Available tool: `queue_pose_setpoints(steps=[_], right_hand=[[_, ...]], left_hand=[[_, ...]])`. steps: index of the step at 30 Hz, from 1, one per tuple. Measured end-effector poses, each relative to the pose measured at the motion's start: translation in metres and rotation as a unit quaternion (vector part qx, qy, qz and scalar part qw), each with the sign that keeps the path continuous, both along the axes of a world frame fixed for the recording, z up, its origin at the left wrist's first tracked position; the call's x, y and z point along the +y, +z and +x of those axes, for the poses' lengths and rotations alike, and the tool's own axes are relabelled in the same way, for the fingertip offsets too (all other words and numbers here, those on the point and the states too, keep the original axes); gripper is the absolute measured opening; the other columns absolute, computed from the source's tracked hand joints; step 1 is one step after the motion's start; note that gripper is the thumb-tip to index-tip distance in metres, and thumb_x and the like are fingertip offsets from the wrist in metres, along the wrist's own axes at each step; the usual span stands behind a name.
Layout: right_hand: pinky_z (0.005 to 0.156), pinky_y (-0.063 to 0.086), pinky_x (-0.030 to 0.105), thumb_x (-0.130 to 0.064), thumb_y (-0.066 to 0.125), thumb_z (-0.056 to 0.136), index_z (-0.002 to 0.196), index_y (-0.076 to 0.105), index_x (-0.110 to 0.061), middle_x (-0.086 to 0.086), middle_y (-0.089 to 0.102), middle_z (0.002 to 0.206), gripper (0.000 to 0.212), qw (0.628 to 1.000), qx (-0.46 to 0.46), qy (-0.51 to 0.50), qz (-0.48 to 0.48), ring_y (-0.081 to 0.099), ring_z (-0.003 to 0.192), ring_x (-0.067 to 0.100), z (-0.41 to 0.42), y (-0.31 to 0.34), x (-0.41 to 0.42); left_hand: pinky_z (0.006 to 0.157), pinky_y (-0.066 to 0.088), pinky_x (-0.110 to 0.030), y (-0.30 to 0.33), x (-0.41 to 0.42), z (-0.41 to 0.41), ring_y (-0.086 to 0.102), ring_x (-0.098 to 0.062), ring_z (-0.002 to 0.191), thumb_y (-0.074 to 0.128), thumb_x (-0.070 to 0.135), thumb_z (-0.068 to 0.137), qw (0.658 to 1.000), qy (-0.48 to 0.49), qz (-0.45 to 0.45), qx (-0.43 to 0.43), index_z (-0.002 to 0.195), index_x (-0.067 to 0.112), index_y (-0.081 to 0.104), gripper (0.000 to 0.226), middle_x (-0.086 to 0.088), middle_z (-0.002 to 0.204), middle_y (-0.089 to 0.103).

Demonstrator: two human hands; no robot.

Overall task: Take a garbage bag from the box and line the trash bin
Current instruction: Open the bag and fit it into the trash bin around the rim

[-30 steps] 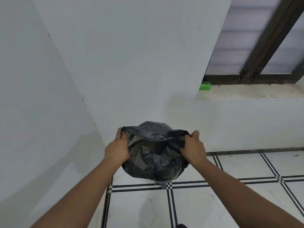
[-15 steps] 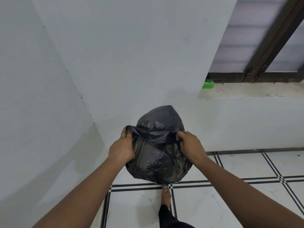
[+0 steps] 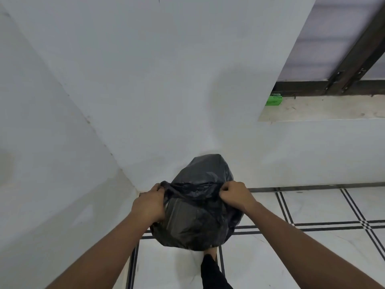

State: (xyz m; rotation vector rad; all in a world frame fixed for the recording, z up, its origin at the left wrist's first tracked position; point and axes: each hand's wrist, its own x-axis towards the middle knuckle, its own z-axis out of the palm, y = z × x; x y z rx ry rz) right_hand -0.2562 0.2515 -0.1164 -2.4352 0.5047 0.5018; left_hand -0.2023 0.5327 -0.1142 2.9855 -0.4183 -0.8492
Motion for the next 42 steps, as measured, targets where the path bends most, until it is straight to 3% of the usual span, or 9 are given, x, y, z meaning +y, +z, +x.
queue_pose_setpoints(steps=[4,11,16,21,23,26,32,37,42], right_hand=[[0.069,0.05,0.026,-0.031,0.069,0.073,0.099,0.068,-0.027,-0.002,0.07,0.098,0.026,1.0,0.014,0.001,0.022,0.065,0.086,0.015,0.004,-0.016,-0.007],[0.083,0.051,0.028,-0.01,0.056,0.084,0.105,0.072,-0.02,0.009,0.071,0.113,0.028,0.998,0.043,-0.014,0.039,0.066,0.102,0.026,0.02,-0.071,-0.017],[0.089,0.052,0.032,-0.01,0.051,0.091,0.114,0.073,-0.009,0.014,0.071,0.114,0.032,0.988,0.139,-0.012,0.068,0.065,0.107,0.03,0.044,-0.134,-0.028],[0.072,0.049,0.029,-0.015,0.05,0.096,0.074,0.057,-0.008,0.013,0.066,0.085,0.024,0.973,0.219,0.013,0.075,0.064,0.093,0.028,0.073,-0.235,-0.041],[0.091,0.052,0.032,-0.021,0.052,0.095,0.092,0.066,-0.009,0.016,0.072,0.107,0.018,0.969,0.236,0.025,0.071,0.066,0.109,0.031,0.084,-0.278,-0.048],[0.108,0.045,0.035,-0.022,0.054,0.098,0.129,0.066,-0.005,0.018,0.065,0.133,0.038,0.957,0.28,0.03,0.068,0.059,0.128,0.034,0.096,-0.328,-0.055],[0.11,0.042,0.037,-0.019,0.043,0.1,0.138,0.06,-0.003,0.021,0.058,0.144,0.045,0.941,0.331,0.01,0.077,0.055,0.132,0.036,0.116,-0.415,-0.066],[0.092,0.052,0.038,-0.018,0.052,0.092,0.132,0.063,-0.023,0.014,0.069,0.124,0.042,0.974,0.221,-0.044,0.035,0.064,0.113,0.037,0.12,-0.448,-0.084],[0.082,0.056,0.042,-0.031,0.063,0.089,0.11,0.065,-0.019,0.007,0.068,0.107,0.024,0.989,0.08,0.047,-0.115,0.06,0.105,0.034,0.112,-0.455,-0.1]], left_hand=[[0.092,0.058,-0.047,-0.02,-0.01,0.006,0.056,-0.027,0.13,0.066,0.021,0.081,0.999,-0.001,0.006,0.035,0.158,0.022,0.032,0.084,0.004,0.161,0.031],[0.09,0.057,-0.039,-0.052,-0.028,0.022,0.061,-0.024,0.124,0.067,0.016,0.078,0.997,-0.02,0.015,0.074,0.161,0.027,0.027,0.093,0.005,0.158,0.038],[0.087,0.056,-0.034,-0.105,-0.037,0.039,0.065,-0.021,0.11,0.062,0.026,0.085,0.992,-0.024,0.026,0.124,0.135,0.023,0.056,0.05,0.001,0.124,0.061],[0.081,0.052,-0.031,-0.184,-0.046,0.06,0.069,-0.022,0.106,0.054,0.027,0.093,0.984,-0.041,0.067,0.161,0.121,0.017,0.062,0.031,-0.002,0.115,0.067],[0.078,0.05,-0.031,-0.222,-0.05,0.07,0.069,-0.023,0.108,0.052,0.026,0.095,0.982,-0.041,0.073,0.17,0.124,0.019,0.063,0.032,-0.002,0.119,0.069],[0.079,0.048,-0.03,-0.276,-0.057,0.08,0.07,-0.021,0.112,0.054,0.028,0.093,0.978,-0.026,0.066,0.197,0.126,0.027,0.063,0.034,0.002,0.121,0.071],[0.085,0.057,-0.037,-0.366,-0.077,0.089,0.069,-0.024,0.11,0.058,0.026,0.089,0.972,0.021,0.031,0.232,0.141,0.028,0.051,0.052,0.001,0.122,0.068],[0.093,0.055,-0.038,-0.402,-0.104,0.101,0.066,-0.031,0.117,0.067,0.024,0.093,0.981,0.096,-0.06,0.158,0.154,0.019,0.037,0.068,-0.006,0.151,0.044],[0.085,0.054,-0.037,-0.414,-0.136,0.111,0.069,-0.036,0.106,0.074,0.019,0.089,0.982,0.103,-0.111,0.115,0.161,0.017,0.025,0.087,-0.005,0.164,0.023]])
